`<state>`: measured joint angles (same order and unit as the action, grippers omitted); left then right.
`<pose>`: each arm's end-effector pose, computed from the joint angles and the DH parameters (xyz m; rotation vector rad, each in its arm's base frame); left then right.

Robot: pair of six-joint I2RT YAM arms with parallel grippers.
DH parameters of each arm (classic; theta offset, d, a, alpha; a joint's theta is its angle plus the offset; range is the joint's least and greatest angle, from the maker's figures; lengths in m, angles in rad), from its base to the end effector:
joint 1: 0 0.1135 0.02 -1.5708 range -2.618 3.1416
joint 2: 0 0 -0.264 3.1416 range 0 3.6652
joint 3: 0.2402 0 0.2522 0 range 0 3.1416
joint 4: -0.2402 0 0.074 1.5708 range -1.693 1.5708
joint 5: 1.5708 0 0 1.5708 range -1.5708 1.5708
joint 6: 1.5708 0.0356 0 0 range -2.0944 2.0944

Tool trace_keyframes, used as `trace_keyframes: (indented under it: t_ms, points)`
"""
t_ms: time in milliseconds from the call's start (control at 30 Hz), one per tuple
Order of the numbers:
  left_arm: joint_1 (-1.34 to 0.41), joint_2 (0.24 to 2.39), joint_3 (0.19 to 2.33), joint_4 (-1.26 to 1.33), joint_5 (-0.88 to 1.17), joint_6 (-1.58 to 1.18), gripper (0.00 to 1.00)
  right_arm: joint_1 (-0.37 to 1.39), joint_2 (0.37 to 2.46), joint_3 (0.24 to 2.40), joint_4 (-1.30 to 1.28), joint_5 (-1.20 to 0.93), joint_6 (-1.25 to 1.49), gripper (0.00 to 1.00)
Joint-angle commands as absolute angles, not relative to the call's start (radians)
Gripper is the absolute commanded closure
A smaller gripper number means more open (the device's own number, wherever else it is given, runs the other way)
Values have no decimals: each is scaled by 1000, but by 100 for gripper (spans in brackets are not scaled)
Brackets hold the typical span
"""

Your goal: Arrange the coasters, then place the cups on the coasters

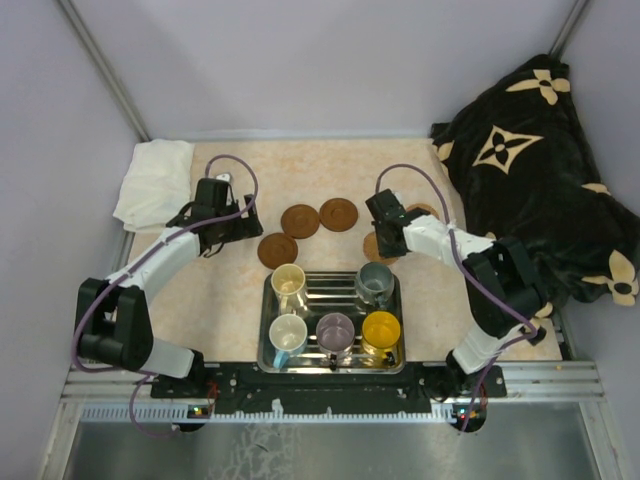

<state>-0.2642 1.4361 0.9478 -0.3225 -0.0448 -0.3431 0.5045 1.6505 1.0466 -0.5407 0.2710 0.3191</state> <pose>0.2944 -0.0780 0.2338 -0.1158 2.3906 -0.2347 0.2860 0.1471 0.1883 -0.1670 2.6396 -0.1013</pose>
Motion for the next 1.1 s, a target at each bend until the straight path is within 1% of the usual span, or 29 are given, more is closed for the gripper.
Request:
trace_keyframes:
  t_ms: [0,367,733,867,1067]
  points:
    - [-270,1427,934,-330,-42,-352,1,506,1643,1077,-503,276,333,88]
    - [-270,1457,936,-323,-38,-353,1,506,1829,1157,-473,213,292,87]
    - [-270,1487,950,-332,-40,-347,1,497,1998,1316,-524,322,271,87]
    - [-270,1496,959,-336,-35,-350,1,469,2027,1368,-546,342,271,87]
    - [-270,1508,965,-336,-29,-352,1,400,1994,1341,-521,310,284,87]
